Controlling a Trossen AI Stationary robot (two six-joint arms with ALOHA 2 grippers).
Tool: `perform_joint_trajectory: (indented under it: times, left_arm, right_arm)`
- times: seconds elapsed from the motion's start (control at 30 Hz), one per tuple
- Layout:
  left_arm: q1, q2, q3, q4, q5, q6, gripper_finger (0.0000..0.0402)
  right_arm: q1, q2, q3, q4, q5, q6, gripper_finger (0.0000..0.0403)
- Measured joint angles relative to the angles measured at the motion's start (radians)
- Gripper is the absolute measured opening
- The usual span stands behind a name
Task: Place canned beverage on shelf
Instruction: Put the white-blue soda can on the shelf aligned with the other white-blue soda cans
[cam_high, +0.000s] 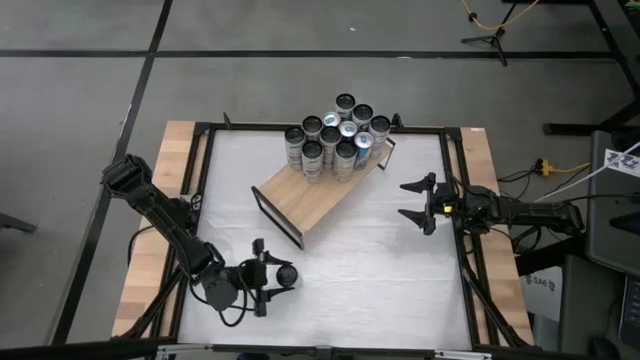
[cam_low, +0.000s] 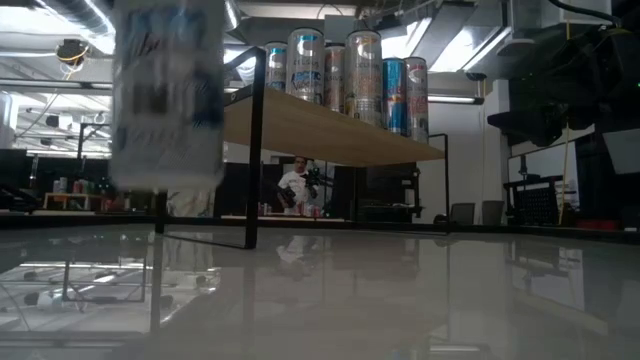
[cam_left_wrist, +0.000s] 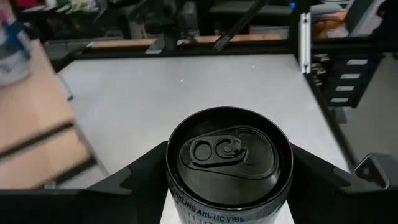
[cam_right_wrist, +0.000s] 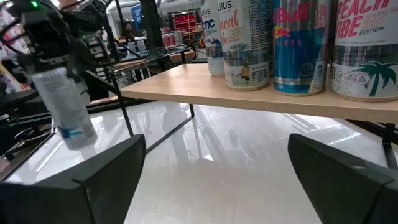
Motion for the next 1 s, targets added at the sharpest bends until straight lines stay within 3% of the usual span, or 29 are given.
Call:
perform_joint_trajectory:
  times: [0.27,0.67,1.0]
  left_arm:
    - [0.084,-0.008,0.121,-0.017,0.152,0.128,0.0241]
    - [0.285,-0.036,0.404,-0.36,0.453,0.2,0.0241]
    - [0.462,-0.038,0.57,-0.45,0.607,0.37,0.0241]
  right_arm:
    - [0.0,0.0,0.0,0.0,0.0,0.0,0.0388]
    - [0.0,0.0,0.0,0.0,0.0,0.0,0.0388]
    - [0.0,0.0,0.0,0.0,0.0,0.0,0.0388]
